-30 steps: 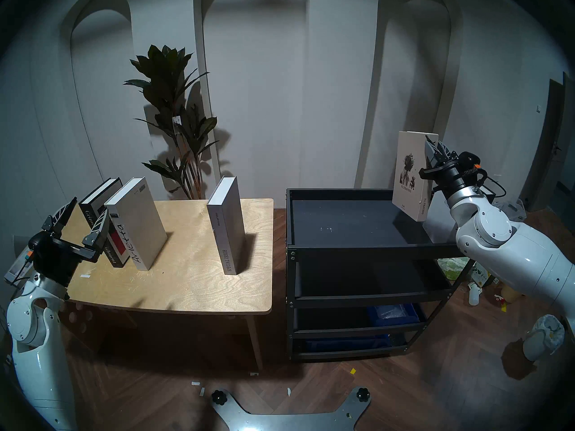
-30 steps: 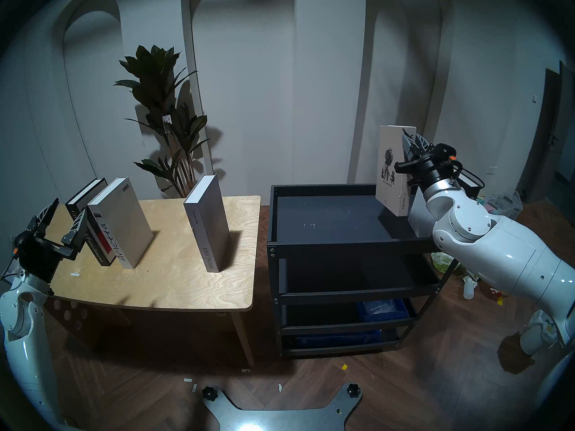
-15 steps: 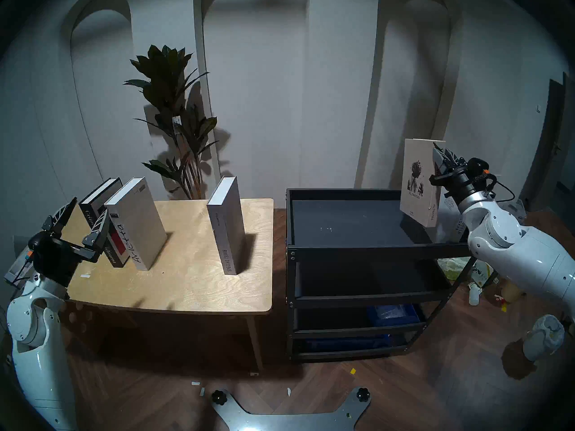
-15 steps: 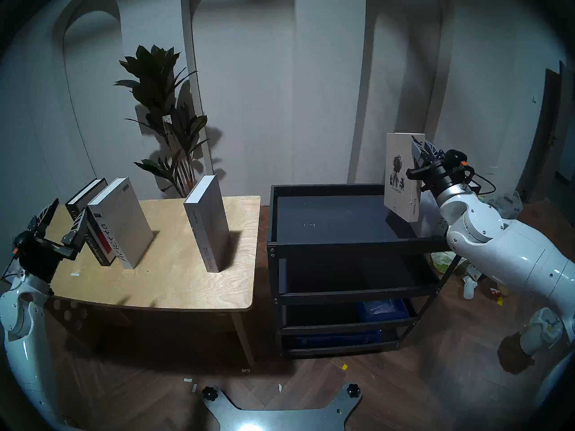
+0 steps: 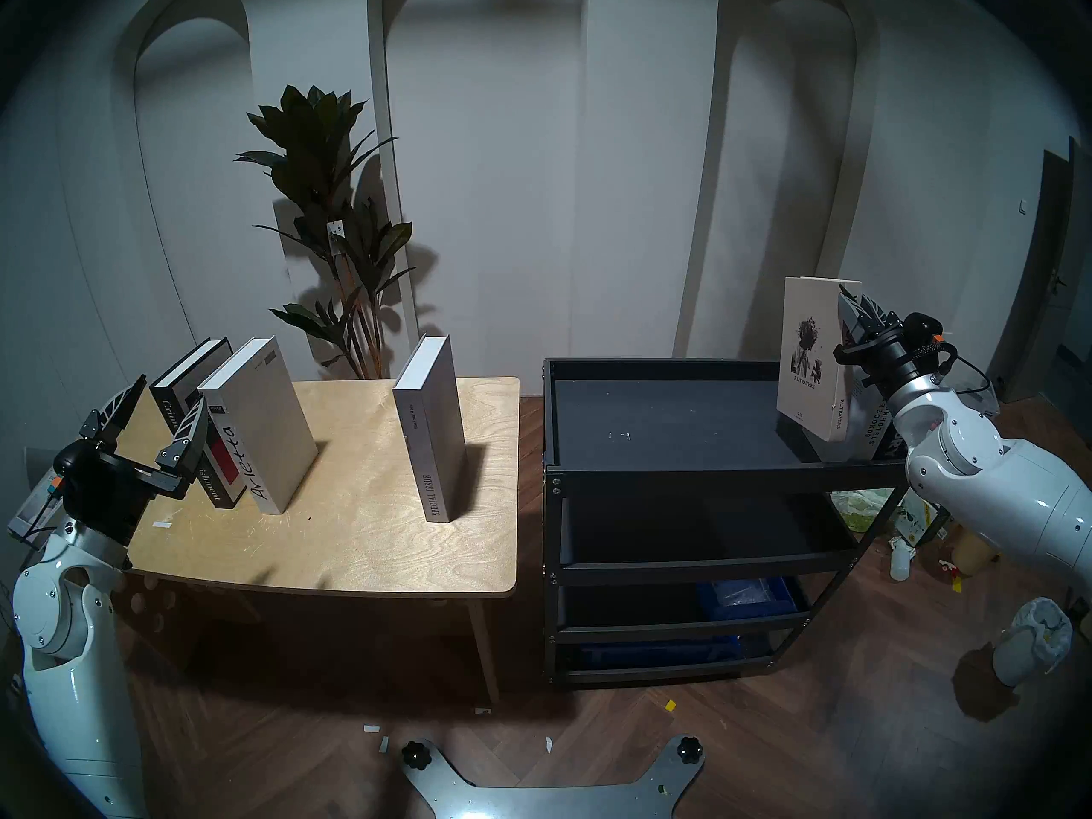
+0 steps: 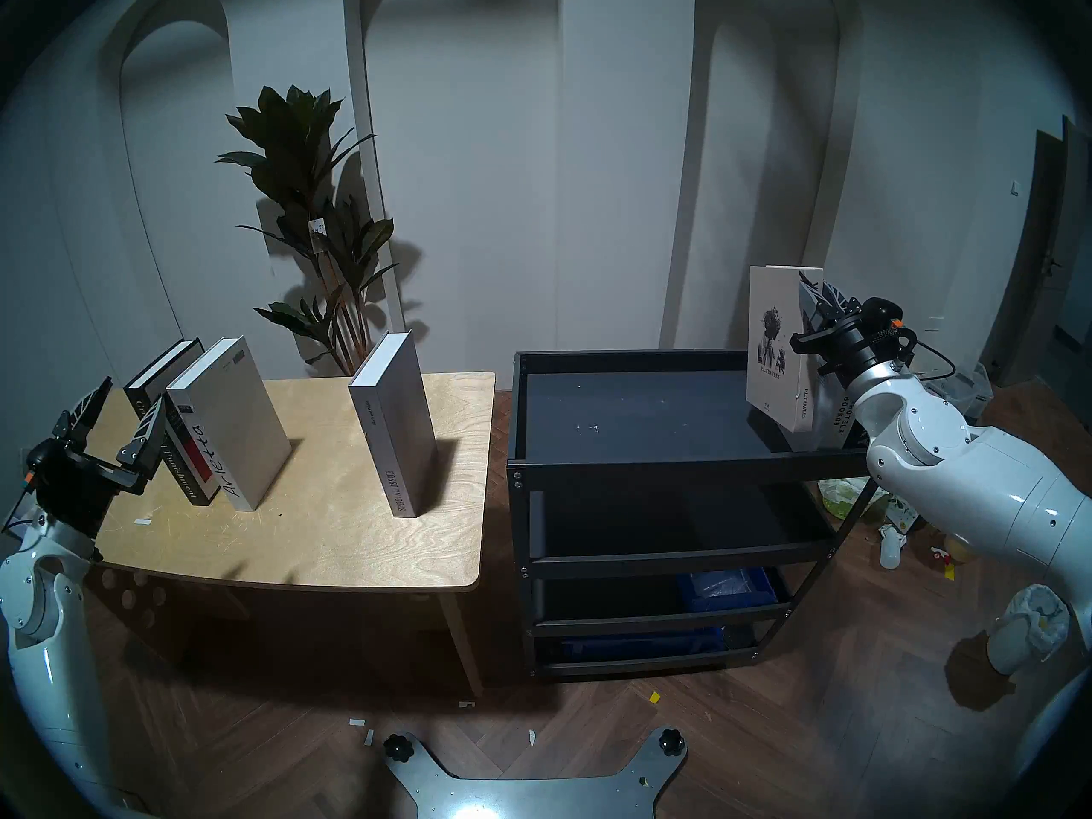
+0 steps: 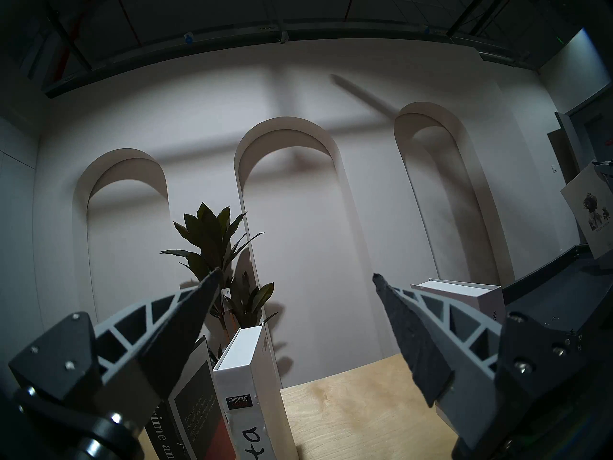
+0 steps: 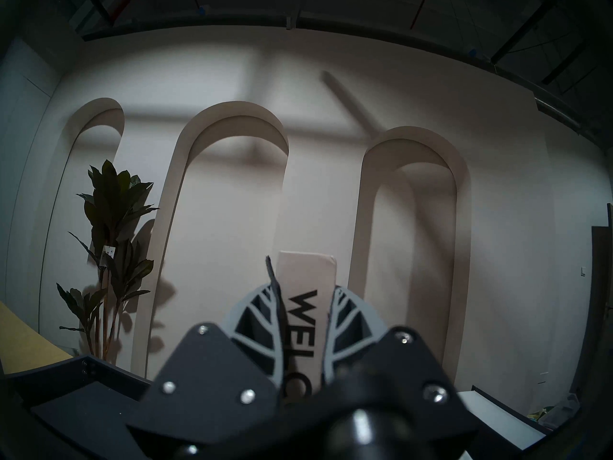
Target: Move the books from the display table onto the shelf, standing them upright with spines facing out and tallest at one end
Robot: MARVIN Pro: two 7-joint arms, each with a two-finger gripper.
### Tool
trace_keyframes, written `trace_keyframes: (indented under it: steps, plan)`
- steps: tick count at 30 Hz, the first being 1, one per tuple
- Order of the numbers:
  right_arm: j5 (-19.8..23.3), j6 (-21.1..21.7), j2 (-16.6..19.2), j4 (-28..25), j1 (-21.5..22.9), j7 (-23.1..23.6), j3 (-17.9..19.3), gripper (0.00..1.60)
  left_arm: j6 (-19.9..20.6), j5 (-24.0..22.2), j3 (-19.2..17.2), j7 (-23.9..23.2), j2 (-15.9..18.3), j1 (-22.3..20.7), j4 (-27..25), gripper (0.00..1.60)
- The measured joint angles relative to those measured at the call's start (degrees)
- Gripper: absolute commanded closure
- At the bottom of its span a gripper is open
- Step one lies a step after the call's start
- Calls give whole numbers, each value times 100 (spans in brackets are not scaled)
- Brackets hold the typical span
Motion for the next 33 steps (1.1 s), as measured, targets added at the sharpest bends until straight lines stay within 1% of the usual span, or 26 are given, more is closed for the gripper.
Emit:
trace_keyframes:
  steps: [7,12,22,28,33]
  plan:
    - [-114,31,-262,305,33,146,-80,160,0,0,0,-1,-1,0,0,0]
    - [-240,147,-523,497,128,235,-106,160,0,0,-1,-3,-1,-1,0,0]
    - [-409,357,-926,817,340,353,-99,160,0,0,-1,-5,-2,-1,0,0]
    - [-453,356,-1107,1077,423,440,-93,160,0,0,-1,-6,-3,-1,0,0]
    - [-453,296,-1182,1213,421,520,-94,160,0,1,-2,-6,-3,-1,0,0]
